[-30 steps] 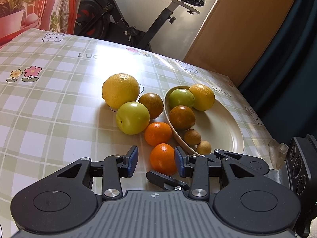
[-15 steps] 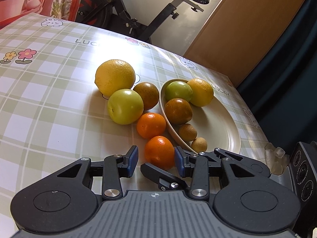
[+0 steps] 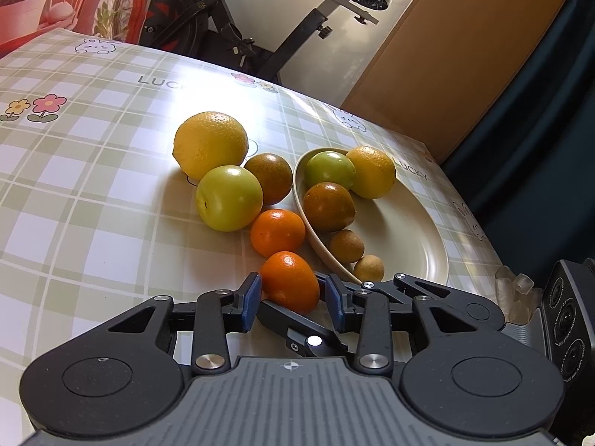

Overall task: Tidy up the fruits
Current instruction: 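Close the left gripper around the tangerine and lift it, then carry the tangerine onto the plate and lower it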

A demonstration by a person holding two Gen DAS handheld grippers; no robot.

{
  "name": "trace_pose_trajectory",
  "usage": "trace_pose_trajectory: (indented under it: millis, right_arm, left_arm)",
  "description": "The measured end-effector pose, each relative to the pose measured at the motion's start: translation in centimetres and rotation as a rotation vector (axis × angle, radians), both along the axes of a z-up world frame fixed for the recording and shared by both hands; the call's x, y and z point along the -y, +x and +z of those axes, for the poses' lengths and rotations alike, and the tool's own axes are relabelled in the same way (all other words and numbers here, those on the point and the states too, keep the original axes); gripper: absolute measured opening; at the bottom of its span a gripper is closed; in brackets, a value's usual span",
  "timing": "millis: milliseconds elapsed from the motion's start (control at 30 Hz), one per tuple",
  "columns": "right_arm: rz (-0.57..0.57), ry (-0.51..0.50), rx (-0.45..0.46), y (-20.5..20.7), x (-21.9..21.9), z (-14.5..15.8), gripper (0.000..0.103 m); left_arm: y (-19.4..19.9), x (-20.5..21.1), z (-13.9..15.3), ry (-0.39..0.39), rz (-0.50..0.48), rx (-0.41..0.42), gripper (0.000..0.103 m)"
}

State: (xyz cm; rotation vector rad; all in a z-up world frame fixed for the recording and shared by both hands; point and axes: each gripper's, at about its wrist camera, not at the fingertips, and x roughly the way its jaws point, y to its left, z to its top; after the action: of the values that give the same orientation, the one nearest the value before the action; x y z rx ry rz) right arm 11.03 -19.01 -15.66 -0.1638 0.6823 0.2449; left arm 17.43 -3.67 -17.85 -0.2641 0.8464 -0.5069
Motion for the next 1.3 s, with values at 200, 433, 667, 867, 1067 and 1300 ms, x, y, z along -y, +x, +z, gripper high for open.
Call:
trace_pose_trajectory:
  millis: [200,433,667,867,1067,1300]
  right_arm:
    - [0.000,-0.005,-0.001,0.1,0.0,-0.1,0.039]
    - [-0.003,0.036,0.039,-0.7,0.8,0.3,0.038]
    - [-0.047,0.088,0.119,-1.9,1.9,1.3,0.038]
    - [-0.100,0.171,0.157,-2.0,3.6,3.0,0.038]
    - [-0.094,0.153,0.184,-2.2,4.4,3.6,0.038]
    - [-0.138,0.134,0.199,-1.1,6.0,3.9,0.038]
  left_arm:
    - [-0.4,1.0,0.4,0.067,-0.020,0.034,0.040]
    - [-0.9,1.6,1.7,0.090,-0.043,0.081,0.040]
    - [-0.6,4.1,3.7,0.169,-0.100,0.137,0.040]
    - [-0.7,5.3,5.1,0.175,-0.111,0.173,0.041]
    - [-0.1,6.7,5.0,0.182,-0.133,0.162,0.040]
    - [1.7,9.3,5.5,0.198,-0.160,0.189,0.040]
